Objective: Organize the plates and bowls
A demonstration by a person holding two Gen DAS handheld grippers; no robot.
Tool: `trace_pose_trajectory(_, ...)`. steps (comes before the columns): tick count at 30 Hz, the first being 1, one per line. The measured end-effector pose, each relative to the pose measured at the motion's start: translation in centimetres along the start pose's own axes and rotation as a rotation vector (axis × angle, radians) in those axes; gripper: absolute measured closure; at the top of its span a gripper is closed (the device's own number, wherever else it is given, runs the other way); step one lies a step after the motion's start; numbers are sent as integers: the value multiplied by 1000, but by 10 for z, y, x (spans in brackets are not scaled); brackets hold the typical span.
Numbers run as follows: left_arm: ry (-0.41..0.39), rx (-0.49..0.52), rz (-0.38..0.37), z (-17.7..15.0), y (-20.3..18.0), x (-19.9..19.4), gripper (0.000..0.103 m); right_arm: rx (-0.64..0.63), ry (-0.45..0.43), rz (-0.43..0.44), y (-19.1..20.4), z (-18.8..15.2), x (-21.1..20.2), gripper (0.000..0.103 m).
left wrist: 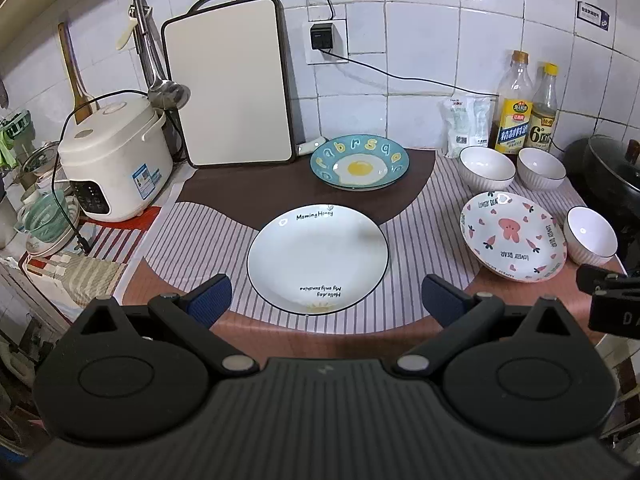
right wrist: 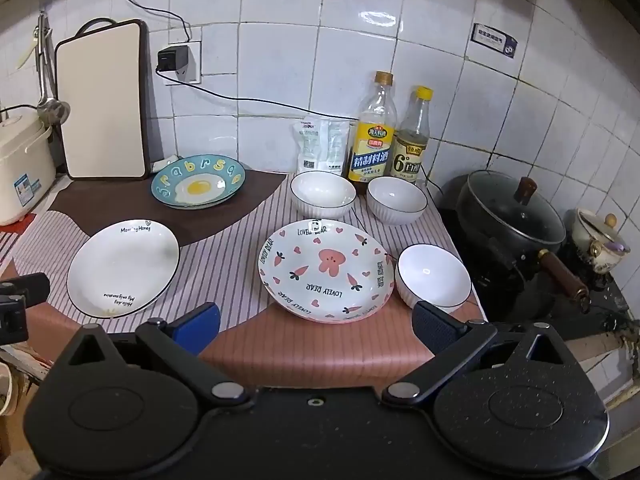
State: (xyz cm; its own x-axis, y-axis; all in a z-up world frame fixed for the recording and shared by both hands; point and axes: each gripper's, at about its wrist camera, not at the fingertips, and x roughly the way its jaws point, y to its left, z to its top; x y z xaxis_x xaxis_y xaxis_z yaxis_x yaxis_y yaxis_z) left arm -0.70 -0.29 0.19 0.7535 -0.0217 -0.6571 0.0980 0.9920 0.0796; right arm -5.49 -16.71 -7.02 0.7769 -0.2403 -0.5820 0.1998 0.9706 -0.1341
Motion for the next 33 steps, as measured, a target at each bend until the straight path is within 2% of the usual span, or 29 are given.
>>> trace_pose_trajectory(33,-31,-5,-34,-10,-2,3,0,-2,-9,-12,-4,-9,4,0)
